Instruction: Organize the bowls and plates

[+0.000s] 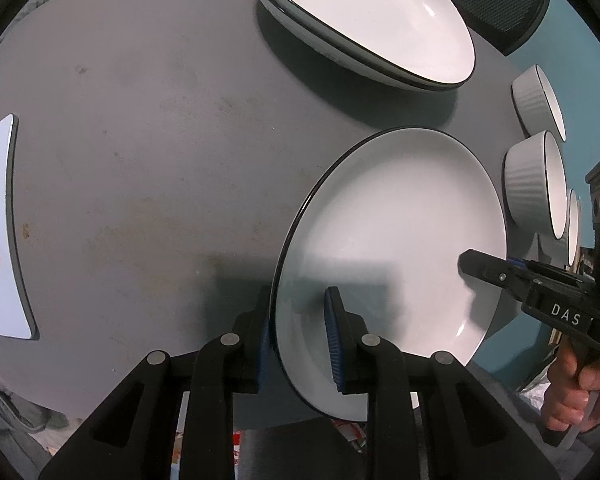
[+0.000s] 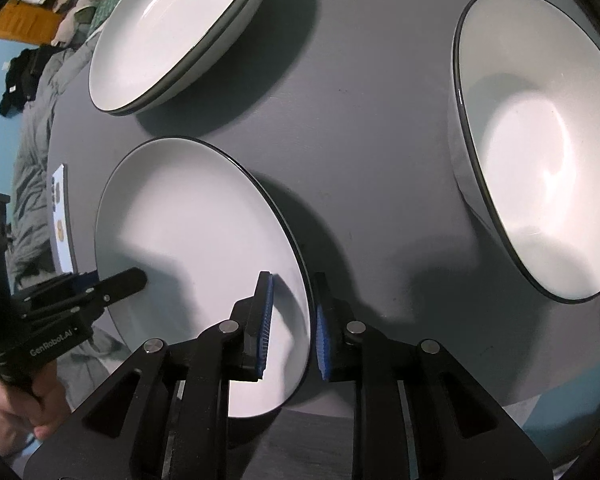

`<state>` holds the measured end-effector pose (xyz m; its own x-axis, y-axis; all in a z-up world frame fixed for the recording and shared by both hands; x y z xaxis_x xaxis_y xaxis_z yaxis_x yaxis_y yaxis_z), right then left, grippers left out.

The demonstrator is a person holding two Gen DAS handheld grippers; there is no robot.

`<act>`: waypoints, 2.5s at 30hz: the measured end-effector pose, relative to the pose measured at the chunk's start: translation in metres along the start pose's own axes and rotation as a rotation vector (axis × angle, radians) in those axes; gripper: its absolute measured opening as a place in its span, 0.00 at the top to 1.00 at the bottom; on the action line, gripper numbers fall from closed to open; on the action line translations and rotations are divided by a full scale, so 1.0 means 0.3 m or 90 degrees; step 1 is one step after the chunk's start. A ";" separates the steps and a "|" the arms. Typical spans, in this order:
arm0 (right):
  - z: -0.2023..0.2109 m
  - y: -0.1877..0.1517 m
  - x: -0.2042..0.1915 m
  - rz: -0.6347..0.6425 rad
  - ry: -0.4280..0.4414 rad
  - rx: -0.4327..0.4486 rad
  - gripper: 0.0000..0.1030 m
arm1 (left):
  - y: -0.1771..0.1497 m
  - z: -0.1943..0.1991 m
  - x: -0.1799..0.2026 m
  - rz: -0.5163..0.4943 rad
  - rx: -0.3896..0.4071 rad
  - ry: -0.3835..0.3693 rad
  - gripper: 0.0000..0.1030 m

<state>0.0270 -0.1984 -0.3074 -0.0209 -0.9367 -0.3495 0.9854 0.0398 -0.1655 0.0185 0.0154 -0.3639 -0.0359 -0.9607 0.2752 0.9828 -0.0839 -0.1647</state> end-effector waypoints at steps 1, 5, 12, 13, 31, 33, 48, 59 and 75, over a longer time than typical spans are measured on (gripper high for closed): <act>0.001 -0.001 0.003 0.002 -0.003 0.001 0.82 | -0.002 -0.001 -0.005 0.007 -0.003 -0.005 0.78; 0.028 -0.005 0.040 0.008 0.002 -0.007 0.83 | -0.007 0.001 -0.022 0.021 -0.014 -0.014 0.78; 0.100 -0.004 0.045 0.024 0.008 -0.004 0.85 | 0.002 0.081 -0.016 0.014 0.000 -0.005 0.78; 0.114 -0.001 0.041 0.028 0.009 -0.002 0.85 | 0.006 0.095 -0.014 0.013 0.002 -0.004 0.78; 0.310 0.198 -0.017 0.062 0.013 0.050 0.86 | 0.231 0.323 0.021 0.000 0.076 0.003 0.77; 0.322 0.235 -0.025 0.068 0.011 0.056 0.86 | 0.277 0.340 0.022 -0.001 0.087 0.010 0.76; 0.262 0.504 -0.050 0.071 0.023 0.035 0.86 | 0.544 0.275 -0.006 0.027 0.085 0.059 0.74; 0.211 0.545 -0.045 0.063 0.006 0.002 0.85 | 0.577 0.223 -0.024 0.026 0.063 0.082 0.73; 0.227 0.557 -0.048 0.038 -0.009 -0.039 0.65 | 0.583 0.215 -0.002 -0.016 0.060 0.109 0.74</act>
<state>0.2034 -0.2020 -0.2673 0.0407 -0.9366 -0.3481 0.9725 0.1170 -0.2012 0.2022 0.0185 -0.3317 -0.0829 -0.9902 0.1121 0.9936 -0.0908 -0.0674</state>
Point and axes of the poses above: each gripper's, at about its wrist camera, not at the fingertips, and z roughly against the way its jaws point, x to its right, y to its top, the point moved 6 cm from there along -z, roughly the way its jaws point, and after that the axes turned 6 degrees about -x, right-handed, at the moved point
